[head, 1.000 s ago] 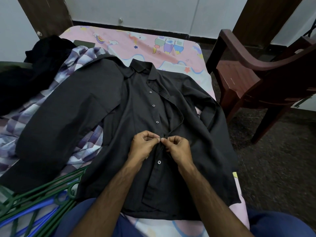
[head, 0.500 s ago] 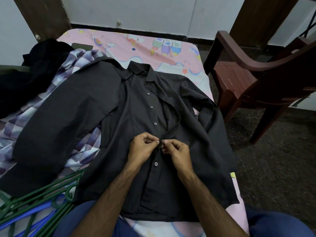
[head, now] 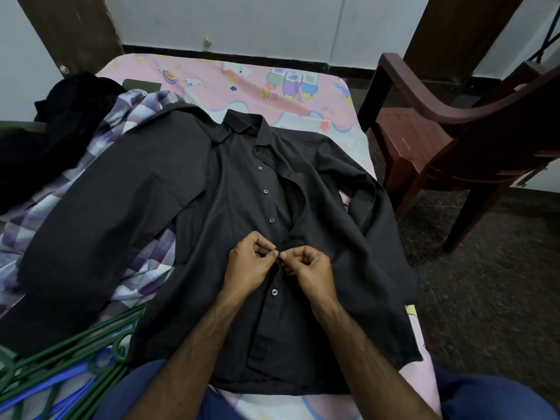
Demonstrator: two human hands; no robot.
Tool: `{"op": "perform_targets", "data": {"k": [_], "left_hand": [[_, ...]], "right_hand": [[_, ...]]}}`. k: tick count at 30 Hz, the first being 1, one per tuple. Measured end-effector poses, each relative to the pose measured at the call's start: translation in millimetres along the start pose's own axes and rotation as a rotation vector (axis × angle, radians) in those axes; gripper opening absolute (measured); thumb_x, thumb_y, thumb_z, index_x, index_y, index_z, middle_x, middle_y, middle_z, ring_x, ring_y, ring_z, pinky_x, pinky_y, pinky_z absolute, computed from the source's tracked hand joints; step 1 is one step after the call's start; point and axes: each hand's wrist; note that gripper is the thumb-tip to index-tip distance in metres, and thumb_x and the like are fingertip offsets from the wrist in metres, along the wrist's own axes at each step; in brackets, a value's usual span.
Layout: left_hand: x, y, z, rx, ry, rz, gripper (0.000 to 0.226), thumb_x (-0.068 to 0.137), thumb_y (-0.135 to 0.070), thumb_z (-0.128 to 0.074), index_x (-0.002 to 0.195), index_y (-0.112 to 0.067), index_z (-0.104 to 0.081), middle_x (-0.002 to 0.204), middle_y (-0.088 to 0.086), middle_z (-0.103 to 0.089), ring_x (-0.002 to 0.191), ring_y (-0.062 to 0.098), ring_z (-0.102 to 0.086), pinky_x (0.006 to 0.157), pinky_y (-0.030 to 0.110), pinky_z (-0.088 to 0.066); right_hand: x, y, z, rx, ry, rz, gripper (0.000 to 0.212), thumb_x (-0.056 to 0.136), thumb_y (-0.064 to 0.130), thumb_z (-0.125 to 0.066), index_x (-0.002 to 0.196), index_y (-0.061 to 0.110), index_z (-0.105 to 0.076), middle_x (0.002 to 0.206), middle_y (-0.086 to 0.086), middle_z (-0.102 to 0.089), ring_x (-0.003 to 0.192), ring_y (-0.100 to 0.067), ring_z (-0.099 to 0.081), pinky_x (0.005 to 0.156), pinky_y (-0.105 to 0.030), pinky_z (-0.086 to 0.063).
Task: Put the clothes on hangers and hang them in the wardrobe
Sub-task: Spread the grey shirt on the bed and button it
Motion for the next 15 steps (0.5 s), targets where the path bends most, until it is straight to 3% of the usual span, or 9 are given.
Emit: {"op": "perform_targets", "data": {"k": [3,5,8,10,12,14,15], "left_hand": [[4,6,0,-0.157,0.051,0.044,0.019,0.084,-0.006,-0.076,0.085,-0.019,-0.062,0.077,0.001,-0.070,0.065,0.010,-0.064,0.059,0.025,-0.051],[4,8,3,-0.257,0.108,0.101,0.018,0.089,0.000,-0.069,0.091,-0.015,-0.059,0.078,0.006,-0.065,0.053,0.004,-0.057,0.046,0.019,-0.044],[-1,13,7,-0.181,0.147,0.064,0.015,0.093,0.000,-0.062,0.098,-0.015,-0.062,0.086,0.006,-0.062,0.049,0.005,-0.052,0.037,0.024,-0.040],[-11,15,11,-0.003,0.129,-0.059,0.022,0.091,0.001,-0.062,0.102,-0.017,-0.067,0.097,0.005,-0.060,0.058,0.006,-0.057,0.046,0.022,-0.048],[-26,12,16,0.152,0.162,-0.183,0.027,0.089,0.001,-0.065,0.109,-0.015,-0.069,0.106,0.002,-0.055,0.069,0.005,-0.061,0.062,0.011,-0.049],[-43,7,25,0.279,0.253,-0.270,0.032,0.089,-0.002,-0.065,0.119,-0.011,-0.065,0.112,0.002,-0.051,0.077,0.006,-0.063,0.075,0.007,-0.046],[-53,5,31,0.354,0.309,-0.287,0.035,0.090,-0.005,-0.065,0.123,-0.012,-0.061,0.114,0.002,-0.050,0.083,0.010,-0.064,0.082,0.012,-0.047]], "right_hand": [[3,1,-1,-0.019,-0.027,-0.028,0.010,0.090,0.013,-0.075,0.086,0.003,-0.072,0.072,-0.007,-0.073,0.064,-0.009,-0.065,0.063,-0.022,-0.054],[3,2,-4,-0.061,-0.068,-0.029,0.009,0.091,0.012,-0.072,0.085,0.006,-0.070,0.070,-0.005,-0.074,0.063,-0.010,-0.067,0.067,-0.028,-0.057],[1,2,-4,-0.129,-0.070,-0.003,0.008,0.092,0.009,-0.068,0.084,0.010,-0.068,0.069,-0.002,-0.073,0.064,-0.010,-0.068,0.073,-0.033,-0.058],[-6,5,2,-0.134,0.023,0.024,0.008,0.092,0.006,-0.065,0.089,0.012,-0.069,0.072,0.000,-0.072,0.070,-0.010,-0.068,0.077,-0.033,-0.057],[-18,9,16,-0.242,0.146,0.093,0.011,0.092,0.006,-0.066,0.096,0.014,-0.070,0.083,0.003,-0.071,0.078,-0.007,-0.066,0.080,-0.026,-0.053],[-36,11,39,-0.499,0.284,0.234,0.015,0.090,0.012,-0.071,0.105,0.013,-0.069,0.099,0.002,-0.064,0.086,-0.006,-0.063,0.085,-0.022,-0.048],[-46,12,53,-0.661,0.365,0.322,0.025,0.090,0.021,-0.073,0.112,0.013,-0.067,0.106,0.000,-0.059,0.093,-0.009,-0.061,0.089,-0.023,-0.047]]}}
Point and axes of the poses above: each hand's wrist, its own x-axis towards the middle knuckle, its own z-axis out of the back of the hand, y = z × x
